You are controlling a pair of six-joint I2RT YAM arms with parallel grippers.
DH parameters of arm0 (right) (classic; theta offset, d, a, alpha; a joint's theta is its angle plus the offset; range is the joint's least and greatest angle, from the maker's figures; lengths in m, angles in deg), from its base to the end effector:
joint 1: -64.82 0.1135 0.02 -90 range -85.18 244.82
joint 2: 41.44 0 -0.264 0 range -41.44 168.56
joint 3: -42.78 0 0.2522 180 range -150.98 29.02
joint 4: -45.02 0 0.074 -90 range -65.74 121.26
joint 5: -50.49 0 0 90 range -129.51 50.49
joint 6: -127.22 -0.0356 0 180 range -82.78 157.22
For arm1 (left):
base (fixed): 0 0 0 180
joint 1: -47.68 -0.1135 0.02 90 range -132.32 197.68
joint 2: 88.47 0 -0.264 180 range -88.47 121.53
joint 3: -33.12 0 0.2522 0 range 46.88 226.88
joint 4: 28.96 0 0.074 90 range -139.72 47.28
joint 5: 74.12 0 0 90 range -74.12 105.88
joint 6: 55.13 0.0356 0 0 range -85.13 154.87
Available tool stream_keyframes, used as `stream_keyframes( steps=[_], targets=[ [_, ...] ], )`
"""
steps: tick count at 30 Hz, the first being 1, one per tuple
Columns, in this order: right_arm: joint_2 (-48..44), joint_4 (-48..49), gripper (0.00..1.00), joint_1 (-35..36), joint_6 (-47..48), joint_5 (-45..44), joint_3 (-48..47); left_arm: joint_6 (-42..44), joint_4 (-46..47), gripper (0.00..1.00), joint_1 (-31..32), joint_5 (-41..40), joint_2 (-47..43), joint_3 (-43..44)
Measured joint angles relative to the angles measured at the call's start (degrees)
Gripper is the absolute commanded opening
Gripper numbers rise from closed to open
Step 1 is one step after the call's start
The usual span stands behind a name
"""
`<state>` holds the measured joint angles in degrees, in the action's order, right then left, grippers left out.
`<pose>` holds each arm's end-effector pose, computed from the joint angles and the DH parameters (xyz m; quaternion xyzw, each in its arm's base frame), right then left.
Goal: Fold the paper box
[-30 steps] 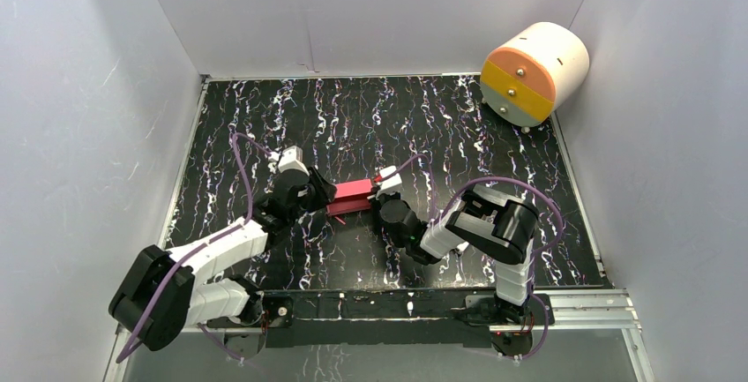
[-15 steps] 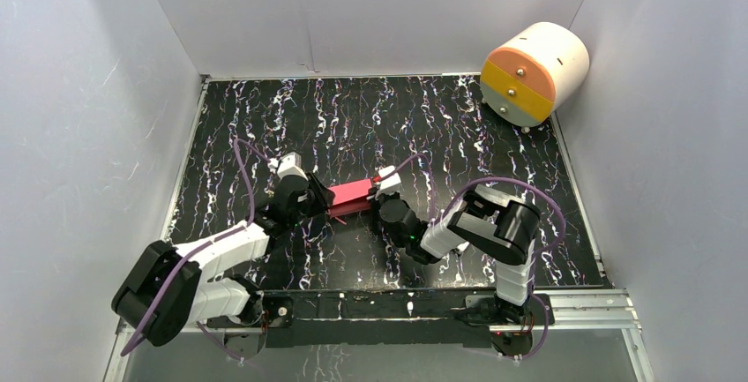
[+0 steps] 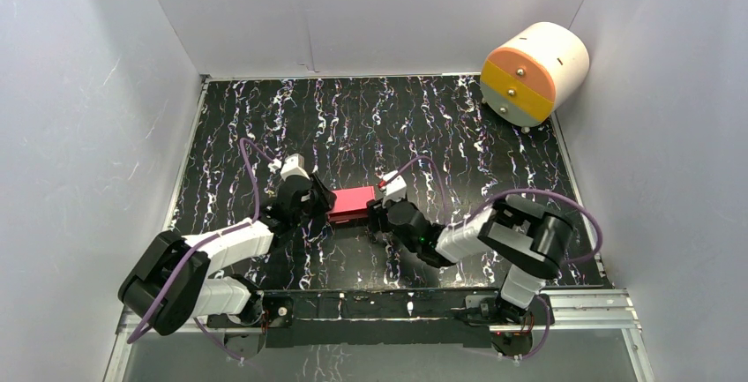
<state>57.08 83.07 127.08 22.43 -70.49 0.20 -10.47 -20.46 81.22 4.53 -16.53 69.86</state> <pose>0.1558 0.2568 0.1335 -0.1697 0.7765 0.1844 0.5782 0.2052 -0.1276 0.1702 -0.1387 0.8373 -0.2667 0.4567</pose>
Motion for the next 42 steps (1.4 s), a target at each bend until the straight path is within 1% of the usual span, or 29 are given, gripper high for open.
stream_keyframes(
  steps=[3,6,11,16,21,24,29,33,39,42],
  targets=[
    [-4.24,-5.46,0.8,0.04,-0.42,1.68,0.79,0.35,-0.2,0.33,0.0,0.0,0.09,0.0],
    [-8.87,-11.08,0.88,0.07,-0.74,2.91,0.94,0.52,-0.13,0.33,0.0,0.0,0.35,0.0],
    [-17.86,-21.2,0.89,-0.07,-1.57,5.27,0.96,0.81,0.02,0.34,0.0,0.0,0.79,0.09],
    [-24.68,-29.64,0.72,-1.92,-4.24,8.94,0.22,1.01,-0.02,0.34,0.0,0.02,0.83,0.13],
    [-24.87,-35.3,0.62,-7.26,-10.91,14.1,-5.22,1.22,-0.42,0.34,0.0,0.04,0.7,0.22],
    [-22.47,-35.36,0.61,-9.64,-15.17,16.94,-8.41,1.29,-0.61,0.34,0.0,0.09,0.59,0.22],
    [-15.87,-35.43,0.54,-11.02,-20.28,20.92,-12.39,1.36,-0.98,0.34,0.0,0.24,0.37,0.24],
    [-11.45,-35.43,0.47,-11.3,-23.54,22.43,-13.62,1.38,-1.97,0.33,0.0,0.39,-0.28,0.26],
    [-7.72,-34.1,0.35,-11.54,-26.95,26.84,-13.62,0.9,-2.78,0.21,0.0,1.6,-0.76,0.26],
    [-6.36,-33.18,0.32,-12.11,-27.98,28.63,-13.51,0.46,-3.04,0.18,-0.26,1.62,-0.72,0.26]
  ],
)
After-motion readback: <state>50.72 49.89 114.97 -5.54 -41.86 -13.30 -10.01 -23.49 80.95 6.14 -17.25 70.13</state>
